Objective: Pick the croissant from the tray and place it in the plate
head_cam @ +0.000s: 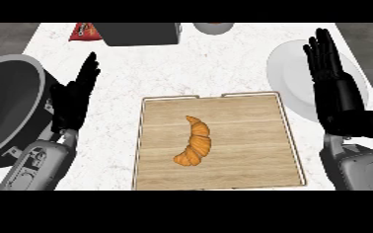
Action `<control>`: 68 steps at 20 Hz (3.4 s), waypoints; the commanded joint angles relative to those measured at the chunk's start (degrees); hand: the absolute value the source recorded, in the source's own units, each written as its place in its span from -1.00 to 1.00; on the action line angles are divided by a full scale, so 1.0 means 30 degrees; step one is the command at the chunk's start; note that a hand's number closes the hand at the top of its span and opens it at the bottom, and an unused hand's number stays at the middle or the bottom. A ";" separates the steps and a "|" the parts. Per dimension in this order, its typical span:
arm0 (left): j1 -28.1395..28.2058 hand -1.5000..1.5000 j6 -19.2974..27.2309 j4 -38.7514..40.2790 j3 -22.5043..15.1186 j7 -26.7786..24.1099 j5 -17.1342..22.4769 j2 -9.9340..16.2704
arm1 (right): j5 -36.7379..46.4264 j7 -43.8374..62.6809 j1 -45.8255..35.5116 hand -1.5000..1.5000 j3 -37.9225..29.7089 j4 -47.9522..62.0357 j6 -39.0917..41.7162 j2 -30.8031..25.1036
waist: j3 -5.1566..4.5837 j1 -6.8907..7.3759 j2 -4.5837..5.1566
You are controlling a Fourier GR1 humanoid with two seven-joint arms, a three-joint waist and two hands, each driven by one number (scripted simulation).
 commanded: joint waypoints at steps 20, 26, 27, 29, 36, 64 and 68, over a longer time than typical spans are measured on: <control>0.4360 0.00 0.0310 -0.0503 -0.0308 0.0826 0.0435 -0.1041 | 0.5468 -0.7015 0.4871 -1.00 0.9128 0.3607 -0.1975 0.3578 | -0.0690 0.0432 -0.0098; 0.4197 0.00 0.1060 -0.1016 -0.0661 0.1605 -0.0131 -0.1584 | 1.0653 -0.0593 0.1842 -1.00 0.9258 0.3374 -0.1289 0.0185 | -0.0737 0.0345 -0.0185; 0.4000 0.00 0.0540 -0.0131 -0.0164 0.1056 -0.0120 -0.1039 | 1.2064 0.1034 0.2100 -1.00 1.0281 0.2073 -0.1640 0.0433 | -0.0759 0.0137 -0.0208; 0.4786 0.00 0.0672 -0.0569 -0.0707 0.0802 -0.0283 -0.1552 | 1.2818 0.3635 0.0629 -1.00 1.0117 0.1688 -0.0050 0.0081 | -0.0756 0.0276 -0.0215; 0.4723 0.00 0.0721 -0.0376 -0.0653 0.0941 -0.0584 -0.1812 | 1.2871 0.9749 -0.1522 -1.00 1.1460 0.0800 0.6326 0.0447 | -0.0744 0.0264 -0.0159; 0.6247 0.00 -0.2415 -0.3085 0.2293 0.2089 -0.2053 -0.2368 | 1.5672 0.9296 -0.2014 -1.00 0.8492 0.6085 1.1621 0.5811 | -0.0700 0.0362 -0.0131; 0.5653 0.00 -0.2347 -0.2118 0.2688 0.2182 -0.2928 -0.3137 | 1.6375 0.7788 -0.2289 -1.00 0.7215 0.7025 1.1742 0.5828 | -0.0702 0.0314 -0.0121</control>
